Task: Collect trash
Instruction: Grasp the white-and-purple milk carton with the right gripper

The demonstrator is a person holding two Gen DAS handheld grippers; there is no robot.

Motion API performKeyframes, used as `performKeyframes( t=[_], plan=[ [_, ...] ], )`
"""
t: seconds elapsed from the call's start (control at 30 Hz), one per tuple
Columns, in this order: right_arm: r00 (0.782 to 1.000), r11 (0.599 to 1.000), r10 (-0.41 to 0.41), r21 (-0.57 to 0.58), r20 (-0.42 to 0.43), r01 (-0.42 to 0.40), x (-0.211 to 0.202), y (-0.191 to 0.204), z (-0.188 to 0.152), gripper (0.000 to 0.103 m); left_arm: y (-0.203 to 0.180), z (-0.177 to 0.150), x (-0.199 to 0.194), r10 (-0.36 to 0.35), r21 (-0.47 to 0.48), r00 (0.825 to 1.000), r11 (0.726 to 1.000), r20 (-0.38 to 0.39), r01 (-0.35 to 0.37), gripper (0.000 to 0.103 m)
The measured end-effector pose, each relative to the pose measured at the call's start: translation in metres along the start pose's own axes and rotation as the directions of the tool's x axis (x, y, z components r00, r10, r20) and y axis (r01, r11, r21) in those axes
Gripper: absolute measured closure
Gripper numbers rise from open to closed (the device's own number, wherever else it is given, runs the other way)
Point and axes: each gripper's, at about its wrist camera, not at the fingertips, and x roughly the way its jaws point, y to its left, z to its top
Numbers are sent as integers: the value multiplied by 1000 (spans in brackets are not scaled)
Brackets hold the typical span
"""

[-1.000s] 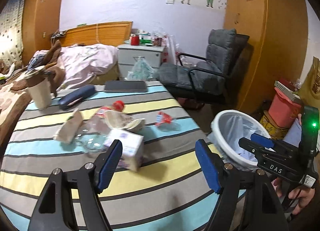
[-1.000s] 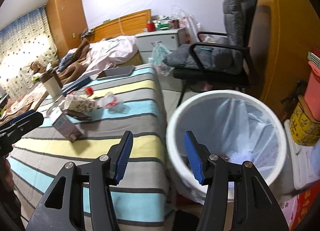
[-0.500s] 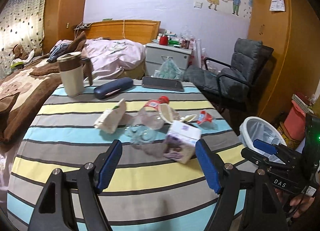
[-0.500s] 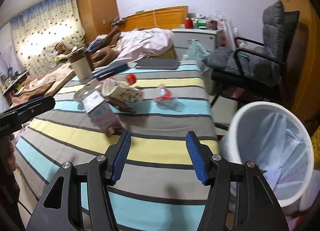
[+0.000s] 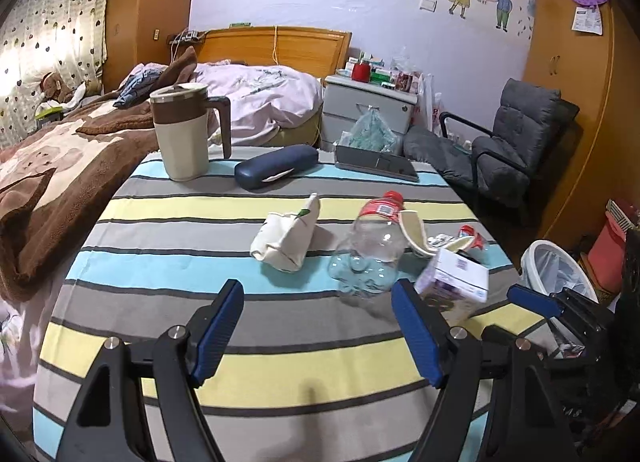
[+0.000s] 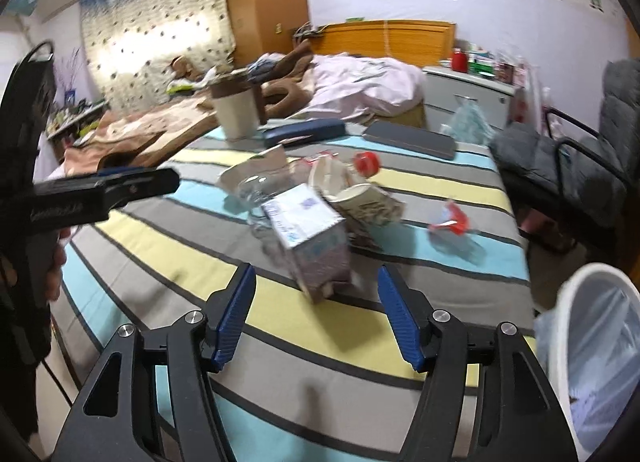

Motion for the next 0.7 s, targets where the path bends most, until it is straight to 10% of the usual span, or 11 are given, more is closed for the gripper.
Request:
performKeyframes(
  t=[0.7],
  plan=[
    [998,1000,4,2,-68,-4,28,-1,14,45,19,19,49,1,6,997,1000,-76,0,25]
  ],
)
